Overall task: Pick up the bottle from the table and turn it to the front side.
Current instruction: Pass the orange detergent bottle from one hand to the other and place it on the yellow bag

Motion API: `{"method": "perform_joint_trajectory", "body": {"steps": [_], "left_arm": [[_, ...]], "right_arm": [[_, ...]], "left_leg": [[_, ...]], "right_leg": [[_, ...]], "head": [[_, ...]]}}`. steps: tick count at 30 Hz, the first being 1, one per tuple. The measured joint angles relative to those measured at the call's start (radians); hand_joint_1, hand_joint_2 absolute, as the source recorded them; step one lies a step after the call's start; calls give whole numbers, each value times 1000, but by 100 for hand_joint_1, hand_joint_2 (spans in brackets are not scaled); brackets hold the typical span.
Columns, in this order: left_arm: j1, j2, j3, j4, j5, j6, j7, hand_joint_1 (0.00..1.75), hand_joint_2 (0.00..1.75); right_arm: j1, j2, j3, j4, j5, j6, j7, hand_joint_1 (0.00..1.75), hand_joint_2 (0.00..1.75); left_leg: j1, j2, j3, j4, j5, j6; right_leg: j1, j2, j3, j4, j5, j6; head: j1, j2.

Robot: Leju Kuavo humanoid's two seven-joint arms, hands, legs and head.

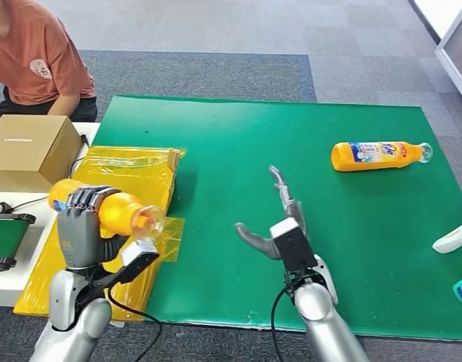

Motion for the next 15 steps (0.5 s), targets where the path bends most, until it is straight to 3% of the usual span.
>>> {"method": "perform_joint_trajectory", "body": {"steps": [2, 6, 15], "left_arm": [[3, -17, 42, 13, -170, 27, 20, 175, 175], [-9, -37, 104, 95, -332, 34, 51, 175, 175], [-159, -17, 87, 512, -389, 36, 93, 175, 175]], "right_arm": [[1, 0, -23, -35, -16, -6, -5, 0, 175], [4, -1, -45, -92, -42, -9, -19, 0, 175], [4, -4, -27, -191, -88, 26, -51, 0, 175]], "left_leg": [[0, 0, 0, 0, 0, 0], [0, 0, 0, 0, 0, 0], [0, 0, 0, 0, 1, -1]], "right_leg": [[0, 0, 0, 0, 0, 0], [0, 0, 0, 0, 0, 0], [0, 0, 0, 0, 1, -1]], "head": [[0, 0], [0, 0], [0, 0]]}}
